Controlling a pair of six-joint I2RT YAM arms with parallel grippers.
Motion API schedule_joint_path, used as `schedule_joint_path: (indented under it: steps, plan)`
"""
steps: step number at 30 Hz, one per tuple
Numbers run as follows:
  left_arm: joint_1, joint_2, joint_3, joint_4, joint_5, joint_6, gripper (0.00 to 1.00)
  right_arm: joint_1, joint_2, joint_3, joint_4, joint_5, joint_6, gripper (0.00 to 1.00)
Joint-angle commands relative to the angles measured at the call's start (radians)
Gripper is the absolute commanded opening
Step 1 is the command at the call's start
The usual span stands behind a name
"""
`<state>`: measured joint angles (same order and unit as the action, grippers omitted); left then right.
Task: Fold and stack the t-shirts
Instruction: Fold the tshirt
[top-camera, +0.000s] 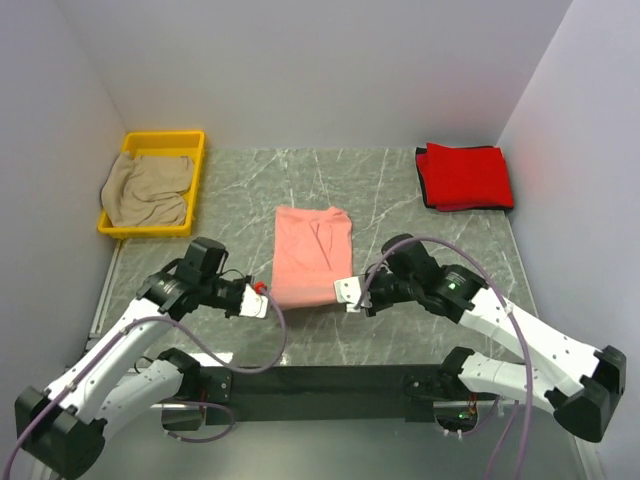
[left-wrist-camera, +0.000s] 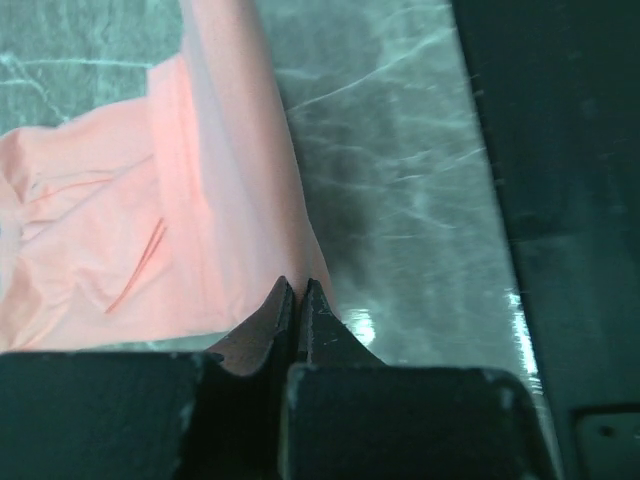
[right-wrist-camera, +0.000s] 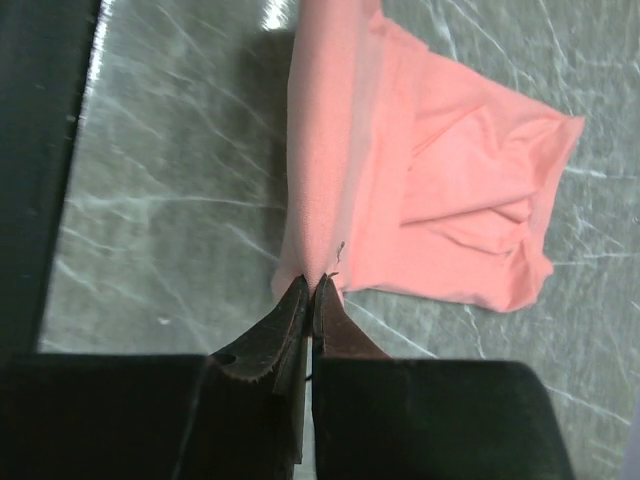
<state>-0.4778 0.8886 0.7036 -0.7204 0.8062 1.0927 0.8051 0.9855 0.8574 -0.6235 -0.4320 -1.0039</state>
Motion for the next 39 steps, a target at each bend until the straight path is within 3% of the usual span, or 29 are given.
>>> schedule_joint_path:
  steps: [1, 5, 15, 23, 31, 35, 39]
  plan:
    - [-0.001, -0.062, 0.049, -0.163, 0.08, -0.028, 0.01, 0.02, -0.048, 0.018, -0.094, -0.005, 0.08, 0.0]
    - [0.011, -0.033, 0.106, -0.133, 0.048, -0.114, 0.01, 0.014, -0.035, 0.037, -0.059, 0.033, 0.077, 0.0]
    - [0.18, 0.346, 0.41, -0.209, 0.128, 0.024, 0.01, -0.211, 0.183, 0.23, -0.047, -0.083, -0.065, 0.0]
    - [0.255, 0.66, 0.669, -0.159, 0.11, 0.024, 0.01, -0.346, 0.5, 0.425, -0.03, -0.149, -0.139, 0.0]
    - [0.271, 1.061, 1.01, -0.103, 0.067, -0.08, 0.01, -0.449, 0.927, 0.791, -0.065, -0.139, -0.174, 0.0]
    - [0.251, 1.26, 1.151, -0.068, -0.001, -0.162, 0.04, -0.458, 1.061, 0.899, -0.073, -0.09, -0.216, 0.0]
    - [0.232, 1.363, 1.252, -0.059, -0.058, -0.186, 0.1, -0.469, 1.133, 0.951, -0.067, -0.037, -0.234, 0.0]
